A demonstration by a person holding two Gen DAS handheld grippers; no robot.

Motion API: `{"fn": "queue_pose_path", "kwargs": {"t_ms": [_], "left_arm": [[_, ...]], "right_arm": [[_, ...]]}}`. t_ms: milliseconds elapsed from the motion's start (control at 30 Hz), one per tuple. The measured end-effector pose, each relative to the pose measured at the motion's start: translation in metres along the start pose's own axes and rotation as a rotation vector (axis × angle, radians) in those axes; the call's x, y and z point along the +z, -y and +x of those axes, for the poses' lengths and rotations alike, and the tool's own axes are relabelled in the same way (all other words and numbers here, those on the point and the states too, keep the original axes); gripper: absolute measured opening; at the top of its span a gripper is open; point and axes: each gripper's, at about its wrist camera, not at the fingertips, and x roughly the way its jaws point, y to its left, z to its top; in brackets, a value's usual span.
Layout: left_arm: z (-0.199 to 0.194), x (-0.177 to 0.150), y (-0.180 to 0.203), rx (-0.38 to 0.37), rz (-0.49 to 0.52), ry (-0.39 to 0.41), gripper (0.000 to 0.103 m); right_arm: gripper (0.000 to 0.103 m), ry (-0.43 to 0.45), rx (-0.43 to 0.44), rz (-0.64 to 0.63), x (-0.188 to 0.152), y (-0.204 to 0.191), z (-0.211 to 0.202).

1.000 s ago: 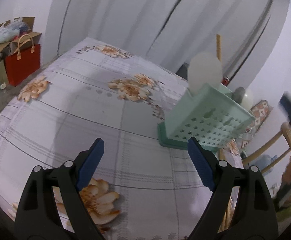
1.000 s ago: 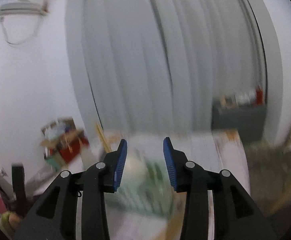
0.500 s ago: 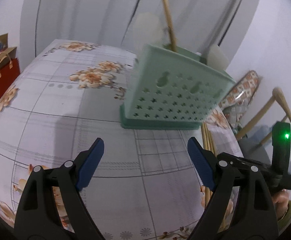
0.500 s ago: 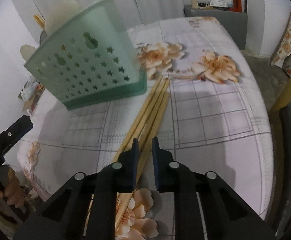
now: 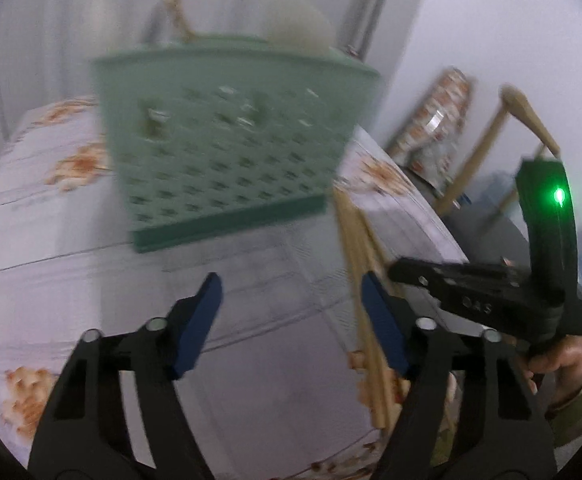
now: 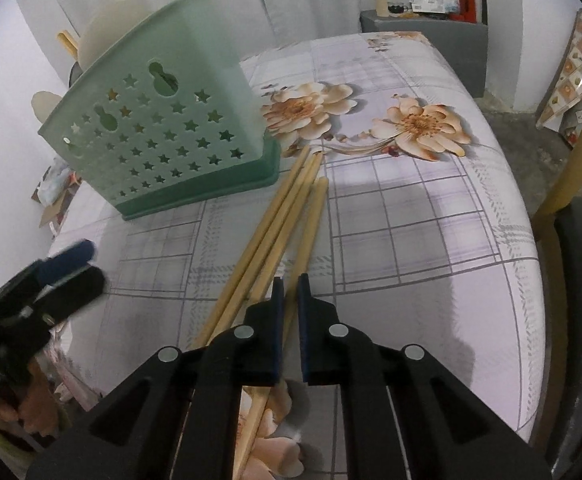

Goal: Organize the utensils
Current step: 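Close the right gripper on the chopstick bundle while the left gripper approaches it, then pull one chopstick out with the left gripper while the right gripper holds the bundle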

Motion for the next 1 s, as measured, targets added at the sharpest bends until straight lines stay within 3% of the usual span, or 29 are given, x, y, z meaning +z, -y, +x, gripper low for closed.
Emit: {"fn": "queue_pose_path", "kwargs": {"t_ms": [167,500,733,833,1000], "left_arm": [[0.029,0.003,0.018,-0.028,0.071,-0.073,0.046],[0.055,0.004,0.033,0.008,0.16,-0.136,0.037],[0.067,0.01,0.039,0.057,0.201,-0.131,0.032],[0.07,0.01,0.041,0.091,0.226,-0.125,0.026],[0.071,0.012,0.036,0.114,0.216,-0.125,0.006]], "right_arm": [[0.007,0.008,-0.003,0.034,0.002,0.01,0.0],[0.007,0.016,0.009,0.035,0.002,0.013,0.001],[0.007,0.019,0.023,0.04,0.001,0.015,0.001],[0.007,0.019,0.023,0.039,0.001,0.014,0.002],[0.007,0.03,0.024,0.039,0.002,0.014,0.002]]}}
